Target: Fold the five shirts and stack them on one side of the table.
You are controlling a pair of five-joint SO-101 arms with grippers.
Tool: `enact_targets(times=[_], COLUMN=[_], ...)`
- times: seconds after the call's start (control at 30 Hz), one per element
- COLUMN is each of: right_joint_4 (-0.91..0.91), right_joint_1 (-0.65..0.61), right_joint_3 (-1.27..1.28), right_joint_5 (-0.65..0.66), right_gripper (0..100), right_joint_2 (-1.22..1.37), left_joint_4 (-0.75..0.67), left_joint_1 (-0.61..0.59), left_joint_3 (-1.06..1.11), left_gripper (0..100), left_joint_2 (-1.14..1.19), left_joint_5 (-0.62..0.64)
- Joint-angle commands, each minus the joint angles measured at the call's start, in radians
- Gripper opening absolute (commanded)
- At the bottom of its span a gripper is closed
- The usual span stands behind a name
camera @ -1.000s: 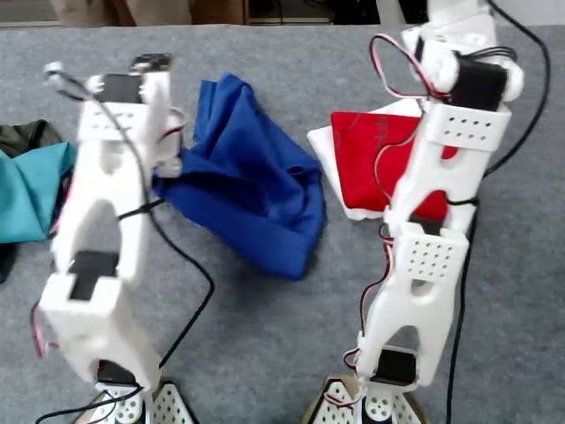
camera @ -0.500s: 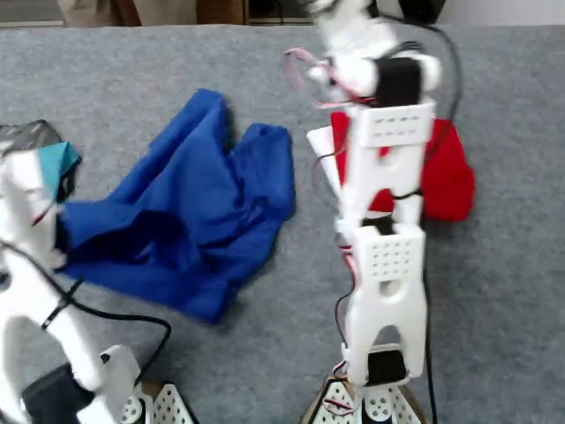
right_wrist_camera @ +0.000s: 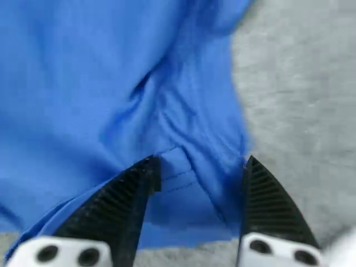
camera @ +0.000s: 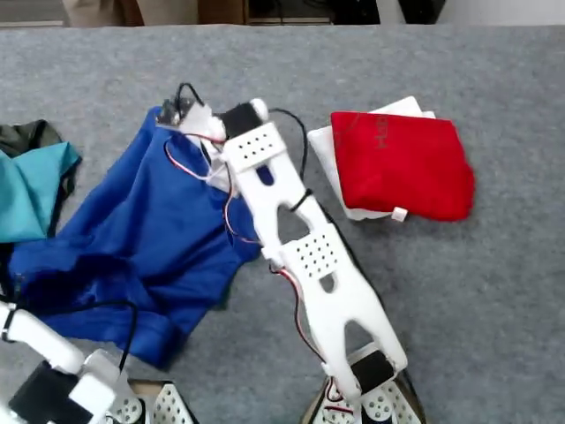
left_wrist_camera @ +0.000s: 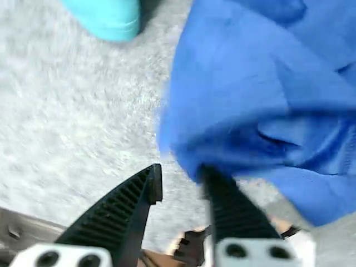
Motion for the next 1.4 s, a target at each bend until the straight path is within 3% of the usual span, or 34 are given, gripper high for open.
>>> enact_targets(times=[0.0,0.13,0.27,0.5,1.03,1.37], right_joint_4=[0.002,0.035,0.038,0.031,-0.192,-0.167], right_joint_1=[0.015,0.042,0.077,0.174,0.377,0.377], right_joint_3=[-0.016,-0.021,0.122,0.661,1.785,2.061], right_joint_5=[0.011,0.014,0.012,0.02,0.27,0.385], right_gripper=[18.6,0.0,0.0,0.1,0.1,0.3], right_joint_2=[0.039,0.05,-0.015,-0.352,-1.194,-1.65], left_joint_4=[-0.008,-0.008,-0.009,-0.008,-0.015,-0.043], left_joint_1=[-0.003,-0.003,0.008,0.107,0.364,0.387], left_joint_3=[-0.017,-0.063,-0.13,-0.141,-0.021,0.021], left_gripper=[26,25,25,25,25,25], left_joint_2=[0.007,0.007,0.018,0.018,0.018,0.018], left_joint_5=[0.104,0.13,0.18,0.244,0.244,0.244])
